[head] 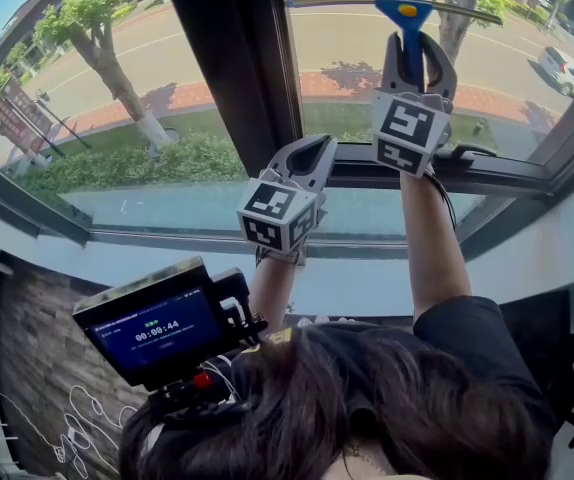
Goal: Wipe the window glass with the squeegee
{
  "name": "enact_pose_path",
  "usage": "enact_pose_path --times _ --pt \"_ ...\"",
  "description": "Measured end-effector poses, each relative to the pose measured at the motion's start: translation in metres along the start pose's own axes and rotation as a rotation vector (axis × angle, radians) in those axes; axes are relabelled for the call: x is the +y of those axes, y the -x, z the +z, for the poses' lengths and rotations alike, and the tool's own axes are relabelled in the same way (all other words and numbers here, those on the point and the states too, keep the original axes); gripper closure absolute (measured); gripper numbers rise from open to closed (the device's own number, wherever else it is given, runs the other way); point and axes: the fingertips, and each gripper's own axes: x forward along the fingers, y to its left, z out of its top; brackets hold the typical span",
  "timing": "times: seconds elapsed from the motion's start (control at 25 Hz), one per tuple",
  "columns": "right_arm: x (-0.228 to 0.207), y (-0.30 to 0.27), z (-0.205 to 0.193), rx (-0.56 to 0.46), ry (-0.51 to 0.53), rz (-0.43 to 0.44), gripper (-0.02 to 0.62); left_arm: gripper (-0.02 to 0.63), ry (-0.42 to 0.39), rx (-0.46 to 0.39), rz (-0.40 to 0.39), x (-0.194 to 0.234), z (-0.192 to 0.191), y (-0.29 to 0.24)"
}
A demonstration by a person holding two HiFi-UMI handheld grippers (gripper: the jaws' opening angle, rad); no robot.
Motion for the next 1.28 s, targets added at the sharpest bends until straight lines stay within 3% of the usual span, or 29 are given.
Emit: enact_pose_path --times 1.28 --pt "0.021 0.045 -0.06 0.093 0.009 0.028 0.454 0.604 0.031 0.02 -0.028 -0.007 -0.017 0.004"
